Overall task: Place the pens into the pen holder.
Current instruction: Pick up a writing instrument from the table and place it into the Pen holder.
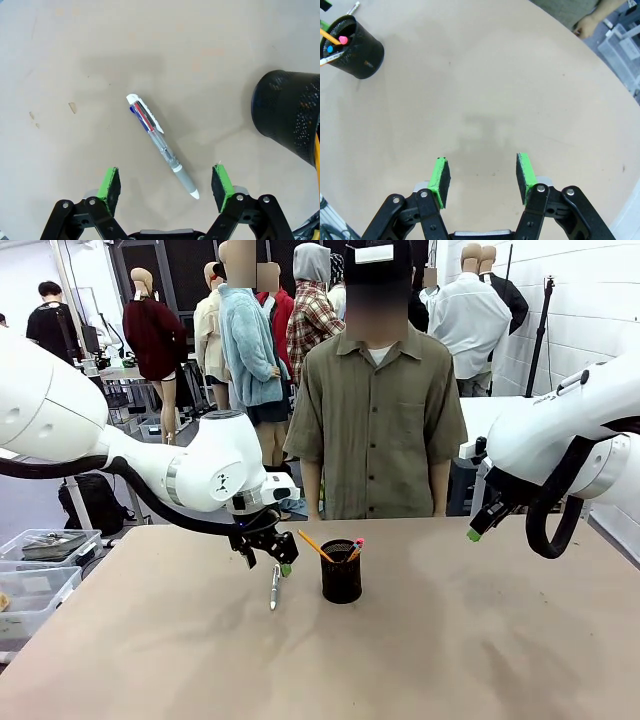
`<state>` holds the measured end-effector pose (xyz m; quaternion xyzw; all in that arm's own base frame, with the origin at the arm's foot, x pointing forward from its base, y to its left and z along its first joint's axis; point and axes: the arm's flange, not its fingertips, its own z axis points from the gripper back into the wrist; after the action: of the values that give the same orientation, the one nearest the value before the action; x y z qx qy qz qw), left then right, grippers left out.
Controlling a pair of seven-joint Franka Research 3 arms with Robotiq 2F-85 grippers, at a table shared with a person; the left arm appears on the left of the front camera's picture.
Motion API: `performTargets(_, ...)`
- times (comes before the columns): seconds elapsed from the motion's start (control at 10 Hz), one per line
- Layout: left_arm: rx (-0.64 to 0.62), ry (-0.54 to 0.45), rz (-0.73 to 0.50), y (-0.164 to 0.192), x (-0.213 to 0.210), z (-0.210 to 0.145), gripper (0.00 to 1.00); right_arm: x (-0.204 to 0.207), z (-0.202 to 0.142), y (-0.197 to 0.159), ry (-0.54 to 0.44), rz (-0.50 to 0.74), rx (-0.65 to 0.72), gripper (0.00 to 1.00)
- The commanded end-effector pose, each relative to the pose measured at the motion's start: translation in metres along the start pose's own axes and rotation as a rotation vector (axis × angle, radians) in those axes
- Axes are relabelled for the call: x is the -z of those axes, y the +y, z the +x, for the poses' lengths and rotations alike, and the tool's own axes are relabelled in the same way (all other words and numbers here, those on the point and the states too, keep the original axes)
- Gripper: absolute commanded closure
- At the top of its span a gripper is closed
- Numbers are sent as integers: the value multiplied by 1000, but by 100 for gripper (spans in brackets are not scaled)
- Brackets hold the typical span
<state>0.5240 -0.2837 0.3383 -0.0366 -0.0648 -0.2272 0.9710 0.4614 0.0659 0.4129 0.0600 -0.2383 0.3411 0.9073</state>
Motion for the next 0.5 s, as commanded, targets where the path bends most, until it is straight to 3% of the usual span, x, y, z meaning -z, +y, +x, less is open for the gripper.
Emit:
performTargets(0.0, -48, -14, 39, -2, 11, 9, 6, 4, -4, -2, -22, 2, -10, 33)
performTargets(0.4, -62, 28, 80, -1, 31, 11, 6, 4, -4, -2, -22, 2, -10, 33)
